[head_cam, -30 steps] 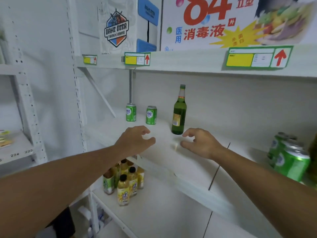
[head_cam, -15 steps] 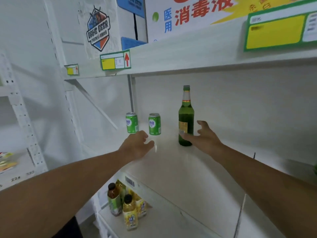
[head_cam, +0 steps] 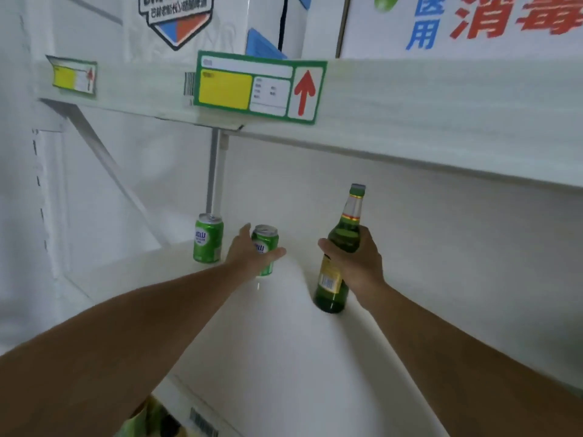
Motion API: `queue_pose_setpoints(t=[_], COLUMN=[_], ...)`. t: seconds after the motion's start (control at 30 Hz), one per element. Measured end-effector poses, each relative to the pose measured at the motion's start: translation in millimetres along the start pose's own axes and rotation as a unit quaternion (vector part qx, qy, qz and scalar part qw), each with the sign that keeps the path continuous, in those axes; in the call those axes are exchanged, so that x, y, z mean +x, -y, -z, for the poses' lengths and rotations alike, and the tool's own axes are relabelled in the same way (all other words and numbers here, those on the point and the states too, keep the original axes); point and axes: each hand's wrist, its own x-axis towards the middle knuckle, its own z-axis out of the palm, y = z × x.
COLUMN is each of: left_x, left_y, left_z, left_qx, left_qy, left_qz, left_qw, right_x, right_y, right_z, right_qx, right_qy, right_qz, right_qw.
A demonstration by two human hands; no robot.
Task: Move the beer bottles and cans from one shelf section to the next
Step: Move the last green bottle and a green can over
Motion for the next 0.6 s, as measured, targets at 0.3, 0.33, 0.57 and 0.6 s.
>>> queue_pose_setpoints(t=[0.3, 0.33, 0.57, 0.6], left_x=[9, 8, -19, -23], left_y=[7, 9, 16, 16], left_z=[-8, -7, -1, 0], left_qx=[0.005, 0.005, 0.004, 0.007], left_qy=[-0.034, -0.031, -0.016, -0.011], left_qz=[-0.035, -0.041, -0.074, -0.076], left_qw=[0.999, 0.999, 0.997, 0.997], right_x=[6, 7, -8, -11], right_y=[-11, -11, -10, -10], right_z=[1, 1, 10, 12], right_qx=[-0.016, -0.015, 0.001, 0.002], right_qy=[-0.006, -0.004, 0.01, 0.015], right_qz=[0.018, 0.019, 0.022, 0.022], right_qw=[1.0, 1.0, 1.0, 1.0])
